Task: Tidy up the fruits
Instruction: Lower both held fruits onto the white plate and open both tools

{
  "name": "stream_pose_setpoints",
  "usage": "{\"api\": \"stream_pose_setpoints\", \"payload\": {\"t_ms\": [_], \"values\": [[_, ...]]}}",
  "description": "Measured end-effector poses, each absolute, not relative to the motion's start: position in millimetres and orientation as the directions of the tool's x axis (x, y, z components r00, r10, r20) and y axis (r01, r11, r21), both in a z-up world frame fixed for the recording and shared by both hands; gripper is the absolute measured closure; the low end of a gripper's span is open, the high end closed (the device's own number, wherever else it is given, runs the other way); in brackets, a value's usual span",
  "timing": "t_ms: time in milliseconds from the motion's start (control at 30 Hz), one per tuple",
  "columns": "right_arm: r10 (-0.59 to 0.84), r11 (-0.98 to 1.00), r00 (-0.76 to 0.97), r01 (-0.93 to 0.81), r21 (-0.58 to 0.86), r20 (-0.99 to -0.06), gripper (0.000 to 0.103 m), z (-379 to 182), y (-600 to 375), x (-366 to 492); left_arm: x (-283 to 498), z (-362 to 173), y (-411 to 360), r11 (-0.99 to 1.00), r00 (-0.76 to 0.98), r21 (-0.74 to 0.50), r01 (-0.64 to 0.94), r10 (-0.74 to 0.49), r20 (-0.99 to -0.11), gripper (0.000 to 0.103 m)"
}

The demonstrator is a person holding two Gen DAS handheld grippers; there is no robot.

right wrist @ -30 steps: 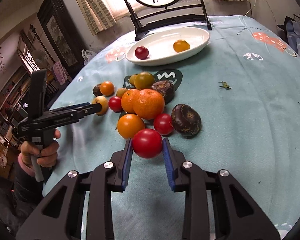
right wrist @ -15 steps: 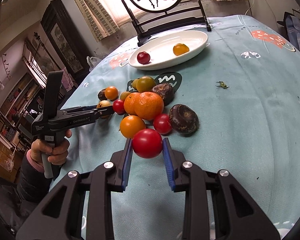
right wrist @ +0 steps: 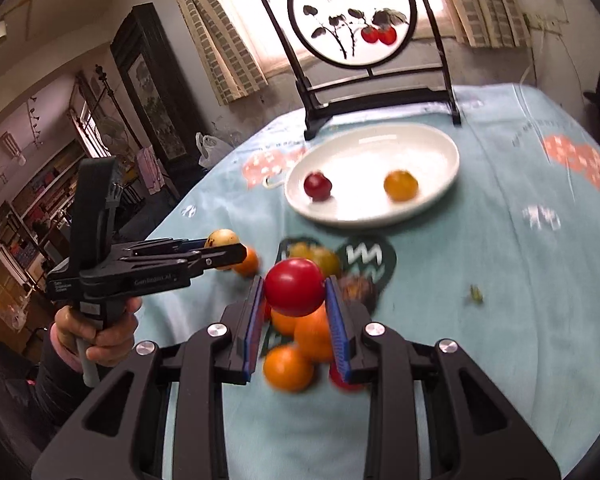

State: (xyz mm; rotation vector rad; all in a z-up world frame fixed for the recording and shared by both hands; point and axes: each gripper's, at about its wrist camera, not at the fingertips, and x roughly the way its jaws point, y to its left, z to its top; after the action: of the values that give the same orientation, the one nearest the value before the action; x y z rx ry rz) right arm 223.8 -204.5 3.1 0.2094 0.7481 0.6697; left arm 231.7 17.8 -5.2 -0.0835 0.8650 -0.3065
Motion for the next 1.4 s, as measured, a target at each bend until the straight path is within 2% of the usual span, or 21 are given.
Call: {"api": "stream_pose_setpoints", "payload": {"t_ms": [233,367,600,900,967,1000,1033,1133,1333,1400], "values": [[0.566,0.821,0.572,-0.453,0.347,-0.594,0.072,12.4,-184.6,296.7,291.4,20.9,-3.5,0.956,0.628,-0.181,0.232,-0.289,-0.723,0.065],[0.52,0.849,0.553,-0.417,0.325,-0.651,0.072,1.8,-171.7,337.2,336.2,24.3,-7.1,0.966,0.634,-0.162,0.201,-0.254,-0.73,0.065],[0.481,0.862,0.48,-0.414,0.294,-0.734,0.072,-25.9,-145.8,376.5,407.7,-2.5,-0.6,0.984,0.572,-0.126,0.127,-0.176,-0.801,0.065],[0.436,0.869,0.419,-0.426,0.252,-0.796,0.072,-48.2,-124.7,393.9,438.3,-37.9,15.0,0.989,0.501,-0.139,0.055,-0.148,-0.853,0.064],[0.417,0.877,0.421,-0.42,0.235,-0.805,0.07,-47.5,-124.2,392.1,436.7,-36.7,16.7,0.989,0.499,-0.138,0.045,-0.141,-0.855,0.058],[0.416,0.877,0.42,-0.419,0.234,-0.807,0.067,-44.9,-125.2,389.7,433.1,-31.4,17.6,0.989,0.511,-0.139,0.045,-0.142,-0.848,0.045],[0.426,0.873,0.42,-0.423,0.243,-0.801,0.065,-40.7,-127.3,386.3,428.5,-24.3,18.6,0.989,0.53,-0.139,0.044,-0.141,-0.836,0.038],[0.461,0.86,0.45,-0.441,0.258,-0.765,0.061,-20.5,-137.2,367.2,406.7,2.8,20.7,0.988,0.578,-0.147,0.055,-0.152,-0.802,0.026],[0.497,0.85,0.516,-0.452,0.272,-0.697,0.059,10.9,-164.7,309.3,333.9,41.5,20.6,0.989,0.667,-0.123,0.078,-0.143,-0.731,0.01],[0.513,0.844,0.527,-0.454,0.286,-0.677,0.059,13.0,-174.5,283.8,308.8,43.1,22.0,0.989,0.68,-0.119,0.086,-0.145,-0.718,0.009]]}}
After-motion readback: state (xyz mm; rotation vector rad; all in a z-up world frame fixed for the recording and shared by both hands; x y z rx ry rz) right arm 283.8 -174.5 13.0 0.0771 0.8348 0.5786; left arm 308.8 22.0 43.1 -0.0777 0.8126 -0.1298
